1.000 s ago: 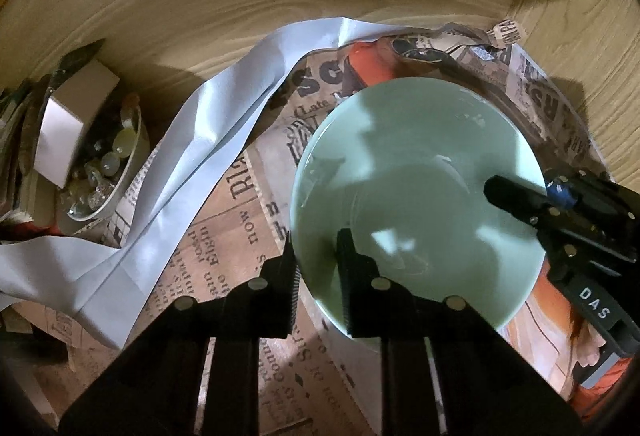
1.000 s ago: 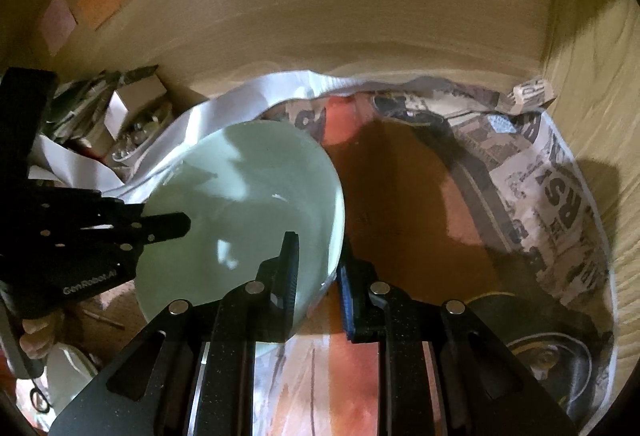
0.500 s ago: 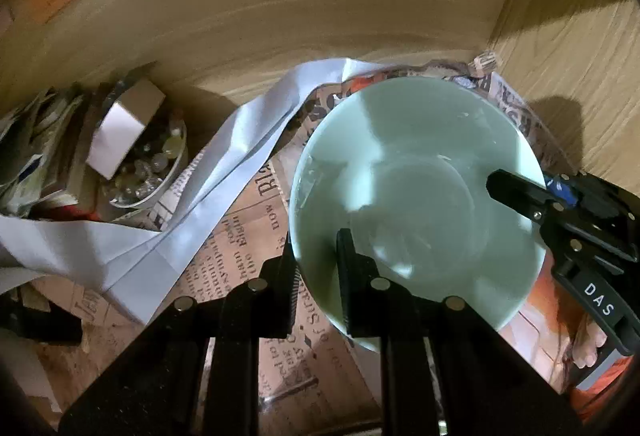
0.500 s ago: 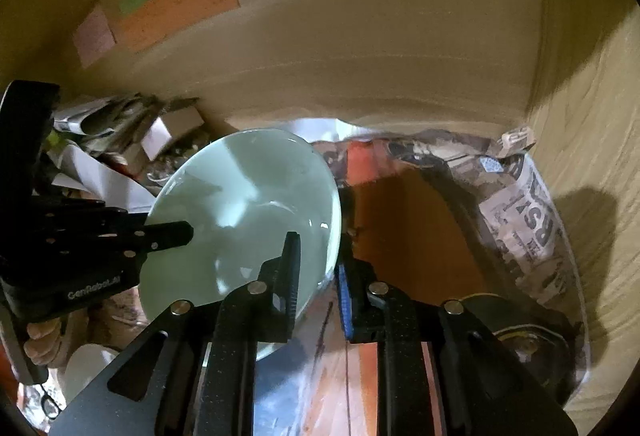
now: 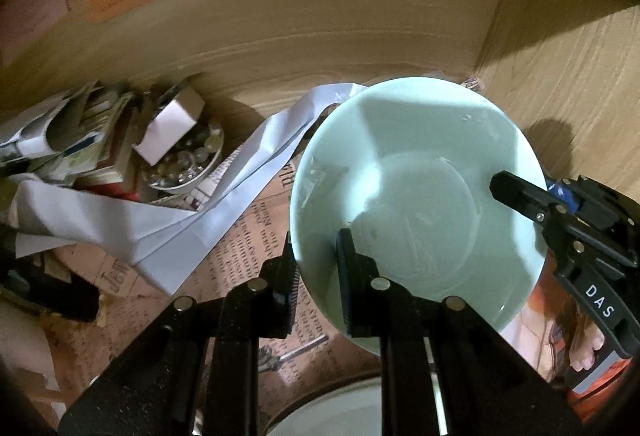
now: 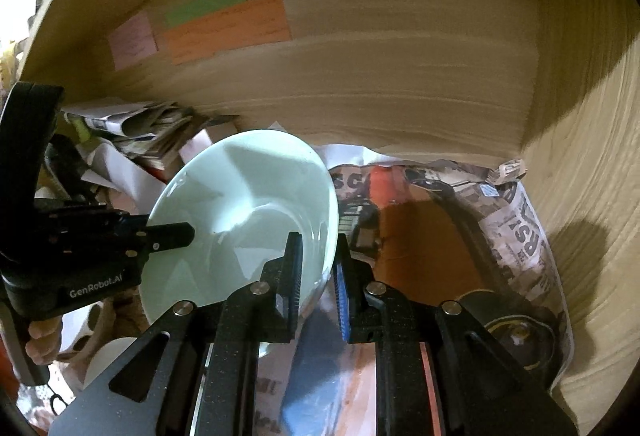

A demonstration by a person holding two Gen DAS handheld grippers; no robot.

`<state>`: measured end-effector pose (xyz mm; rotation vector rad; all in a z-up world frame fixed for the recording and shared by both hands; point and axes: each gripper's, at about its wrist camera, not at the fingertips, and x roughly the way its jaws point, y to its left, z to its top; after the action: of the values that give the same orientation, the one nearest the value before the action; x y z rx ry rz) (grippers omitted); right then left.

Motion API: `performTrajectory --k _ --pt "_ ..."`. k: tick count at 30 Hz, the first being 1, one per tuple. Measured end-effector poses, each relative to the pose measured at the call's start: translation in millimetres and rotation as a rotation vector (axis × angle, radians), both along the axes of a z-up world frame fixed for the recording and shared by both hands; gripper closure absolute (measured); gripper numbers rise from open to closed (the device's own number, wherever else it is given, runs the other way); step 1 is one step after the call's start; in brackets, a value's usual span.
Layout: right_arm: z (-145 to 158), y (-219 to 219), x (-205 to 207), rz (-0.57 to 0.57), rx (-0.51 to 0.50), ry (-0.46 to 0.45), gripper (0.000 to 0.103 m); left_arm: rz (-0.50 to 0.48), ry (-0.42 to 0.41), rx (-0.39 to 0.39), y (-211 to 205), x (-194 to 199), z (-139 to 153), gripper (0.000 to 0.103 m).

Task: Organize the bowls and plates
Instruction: 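Lift the mint green bowl with both tools and carry it over the stack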

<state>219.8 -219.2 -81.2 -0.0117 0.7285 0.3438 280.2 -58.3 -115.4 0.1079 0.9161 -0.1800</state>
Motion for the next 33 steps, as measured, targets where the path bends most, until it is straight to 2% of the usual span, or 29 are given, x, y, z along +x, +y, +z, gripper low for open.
performTrajectory --k 17,33 --pt "11.2 54.3 -33.6 0.088 0.008 -0.040 0.089 0.083 -0.074 -0.026 60.8 -51.2 15.2 0.086" --pt "9.4 127.9 -60.1 0.221 0.010 -0.034 0.089 0.184 -0.127 -0.042 135.9 -107.0 18.1 0.086"
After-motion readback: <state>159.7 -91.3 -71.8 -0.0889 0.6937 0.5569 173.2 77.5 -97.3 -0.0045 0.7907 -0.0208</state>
